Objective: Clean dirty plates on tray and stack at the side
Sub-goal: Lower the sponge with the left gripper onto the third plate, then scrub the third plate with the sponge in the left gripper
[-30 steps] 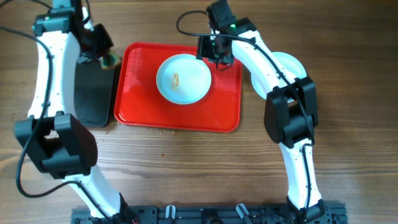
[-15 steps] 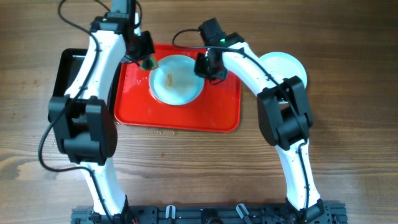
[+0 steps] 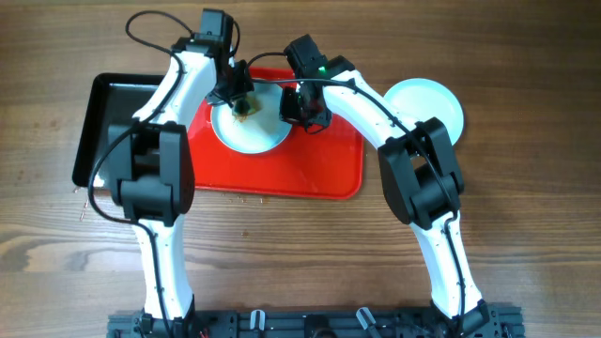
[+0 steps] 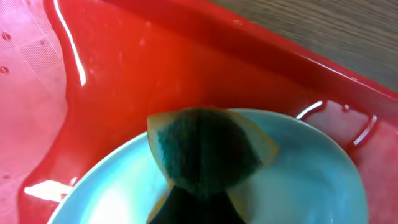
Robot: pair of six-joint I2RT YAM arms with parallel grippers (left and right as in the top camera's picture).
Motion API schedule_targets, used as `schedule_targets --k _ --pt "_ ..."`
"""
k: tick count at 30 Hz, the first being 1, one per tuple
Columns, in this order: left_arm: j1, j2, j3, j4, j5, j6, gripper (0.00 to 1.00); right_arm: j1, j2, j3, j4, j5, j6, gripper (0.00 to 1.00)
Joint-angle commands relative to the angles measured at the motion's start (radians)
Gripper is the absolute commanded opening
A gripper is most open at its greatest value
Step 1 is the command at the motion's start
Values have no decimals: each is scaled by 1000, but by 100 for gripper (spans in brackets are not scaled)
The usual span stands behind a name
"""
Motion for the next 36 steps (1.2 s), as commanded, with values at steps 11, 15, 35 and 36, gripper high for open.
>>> schedule_targets --k 11,15,35,36 --pt "-1 82 -5 -370 71 344 4 -1 40 -7 9 -12 -22 4" --pt "-1 82 -5 -329 206 587 4 -1 40 -7 9 -12 -30 4" --pt "-24 82 -5 -232 362 366 4 -1 40 -7 21 -11 -44 4" --pt "-25 82 -5 -245 438 451 4 -1 40 -7 21 -12 -44 4"
